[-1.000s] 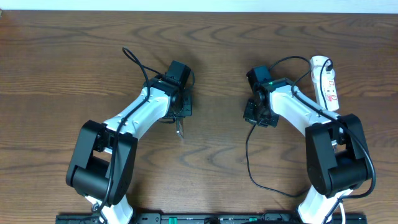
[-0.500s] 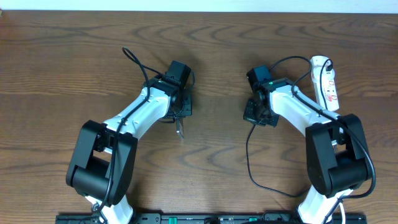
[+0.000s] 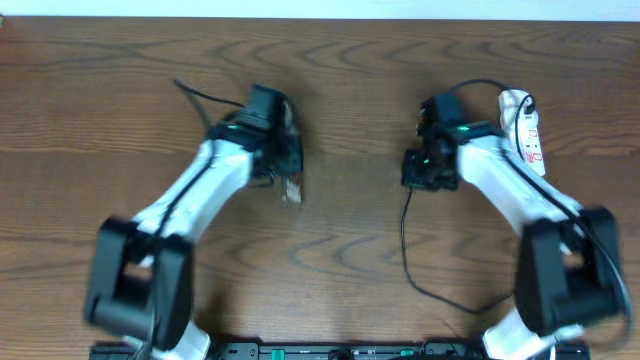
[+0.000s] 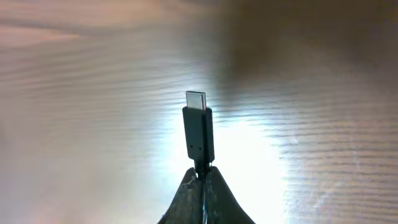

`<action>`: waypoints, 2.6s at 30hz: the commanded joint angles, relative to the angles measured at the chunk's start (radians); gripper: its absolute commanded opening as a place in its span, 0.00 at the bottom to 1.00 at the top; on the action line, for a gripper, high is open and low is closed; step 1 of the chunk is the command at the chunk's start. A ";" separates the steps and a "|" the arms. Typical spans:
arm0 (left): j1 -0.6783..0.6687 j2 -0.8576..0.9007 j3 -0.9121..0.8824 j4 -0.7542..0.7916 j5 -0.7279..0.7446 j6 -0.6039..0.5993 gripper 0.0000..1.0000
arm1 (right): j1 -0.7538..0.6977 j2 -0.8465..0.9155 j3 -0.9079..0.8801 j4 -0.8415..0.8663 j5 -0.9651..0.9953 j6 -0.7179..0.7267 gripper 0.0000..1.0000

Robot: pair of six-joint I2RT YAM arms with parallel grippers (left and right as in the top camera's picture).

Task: Plug charger to phone and switch on socket
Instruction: 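Raise the phone and cable plug toward each other, plug pointing up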

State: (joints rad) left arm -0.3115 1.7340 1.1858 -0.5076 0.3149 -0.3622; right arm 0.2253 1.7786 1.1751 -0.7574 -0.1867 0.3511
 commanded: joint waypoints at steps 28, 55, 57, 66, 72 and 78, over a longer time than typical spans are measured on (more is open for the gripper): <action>0.158 -0.426 0.017 0.723 0.822 -0.401 0.07 | 0.001 -0.370 0.021 0.076 -1.261 -0.493 0.01; 0.097 -0.397 0.011 0.753 0.714 -0.611 0.07 | 0.085 -0.358 -0.010 0.166 -1.275 -0.238 0.01; 0.084 -0.380 0.011 0.753 0.721 -0.592 0.07 | 0.101 -0.358 -0.011 0.166 -1.288 -0.265 0.01; 0.063 -0.348 0.011 0.908 0.819 -0.592 0.07 | 0.114 -0.358 -0.011 0.201 -1.260 -0.232 0.01; 0.064 -0.348 0.011 0.906 0.829 -0.609 0.07 | 0.106 -0.358 -0.011 0.323 -1.258 -0.150 0.01; 0.064 -0.348 0.011 0.907 0.820 -0.645 0.07 | 0.101 -0.358 -0.011 0.376 -1.181 -0.047 0.01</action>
State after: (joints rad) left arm -0.2405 1.4014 1.1831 0.3855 1.1202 -0.9932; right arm 0.3302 1.4162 1.1671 -0.3954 -1.4048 0.2276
